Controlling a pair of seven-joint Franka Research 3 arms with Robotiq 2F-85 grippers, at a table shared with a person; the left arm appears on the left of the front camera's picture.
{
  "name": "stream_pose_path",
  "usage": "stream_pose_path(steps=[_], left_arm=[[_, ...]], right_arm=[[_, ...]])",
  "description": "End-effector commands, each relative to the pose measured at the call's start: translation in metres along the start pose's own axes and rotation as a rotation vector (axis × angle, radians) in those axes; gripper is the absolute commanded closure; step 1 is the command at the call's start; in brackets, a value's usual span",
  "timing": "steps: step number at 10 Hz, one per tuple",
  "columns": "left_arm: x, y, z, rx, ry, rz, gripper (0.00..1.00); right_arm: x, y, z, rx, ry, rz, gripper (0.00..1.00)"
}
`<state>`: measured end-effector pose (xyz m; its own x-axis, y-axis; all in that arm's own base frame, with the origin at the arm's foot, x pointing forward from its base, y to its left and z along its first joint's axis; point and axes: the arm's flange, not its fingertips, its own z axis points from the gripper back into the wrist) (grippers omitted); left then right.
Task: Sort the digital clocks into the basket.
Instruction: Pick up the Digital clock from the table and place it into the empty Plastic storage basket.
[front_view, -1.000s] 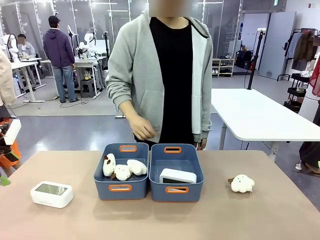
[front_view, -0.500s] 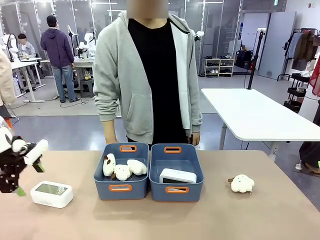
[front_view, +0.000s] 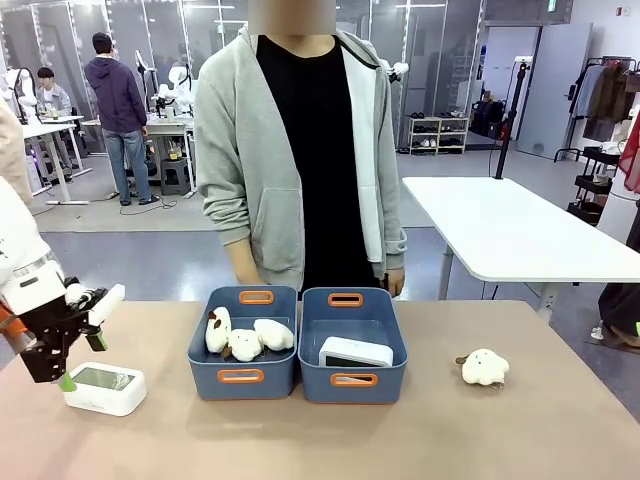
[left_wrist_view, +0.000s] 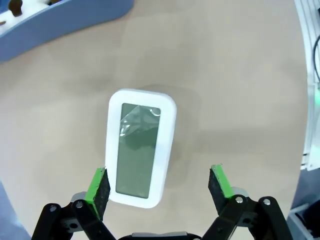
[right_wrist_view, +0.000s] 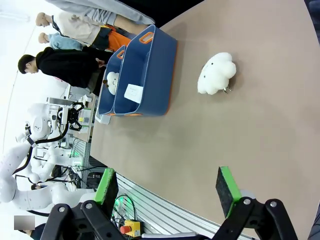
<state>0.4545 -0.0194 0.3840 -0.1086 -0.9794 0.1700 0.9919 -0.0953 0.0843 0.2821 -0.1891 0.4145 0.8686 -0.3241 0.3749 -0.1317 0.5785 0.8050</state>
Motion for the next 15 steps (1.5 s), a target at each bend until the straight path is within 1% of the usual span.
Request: stream_pose_path(steps=[1, 3, 4, 6, 7, 9, 10, 11, 12, 13, 14, 15], left_arm=[[0.001, 0.014, -0.016, -0.036, 0.041, 0.01, 0.0], [-0.004, 0.03, -0.034, -0.009, 0.037, 0.002, 0.0], [-0.006, 0.034, -0.042, 0.026, 0.047, -0.007, 0.0], [-0.005, 0.037, -0.06, 0.043, 0.06, -0.036, 0.0], [-0.002, 0.04, -0.075, 0.03, 0.07, -0.05, 0.0], [0.0, 0.036, -0.09, -0.06, 0.09, -0.045, 0.0], [0.0, 0.036, -0.09, -0.061, 0.079, -0.042, 0.56], [0.0, 0.04, -0.086, -0.058, 0.064, -0.004, 0.59], [0.0, 0.041, -0.079, -0.07, 0.055, 0.019, 1.0], [0.002, 0.04, -0.067, -0.067, 0.034, 0.05, 1.0], [0.007, 0.038, -0.044, -0.041, 0.012, 0.092, 1.0], [0.015, 0.033, -0.014, -0.006, -0.031, 0.097, 0.8]], right_arm=[[0.0, 0.002, 0.001, 0.002, 0.002, -0.007, 0.0], [0.0, 0.002, 0.001, 0.002, 0.002, -0.007, 0.0], [0.0, 0.002, 0.001, 0.002, 0.002, -0.007, 0.0], [0.0, 0.002, 0.001, 0.002, 0.002, -0.007, 0.0], [0.0, 0.002, 0.001, 0.002, 0.002, -0.007, 0.0], [0.0, 0.002, 0.001, 0.002, 0.002, -0.007, 0.0], [0.0, 0.002, 0.001, 0.002, 0.002, -0.007, 0.0], [0.0, 0.002, 0.001, 0.002, 0.002, -0.007, 0.0], [0.0, 0.002, 0.001, 0.002, 0.002, -0.007, 0.0], [0.0, 0.002, 0.001, 0.002, 0.002, -0.007, 0.0], [0.0, 0.002, 0.001, 0.002, 0.002, -0.007, 0.0], [0.0, 0.002, 0.001, 0.002, 0.002, -0.007, 0.0]])
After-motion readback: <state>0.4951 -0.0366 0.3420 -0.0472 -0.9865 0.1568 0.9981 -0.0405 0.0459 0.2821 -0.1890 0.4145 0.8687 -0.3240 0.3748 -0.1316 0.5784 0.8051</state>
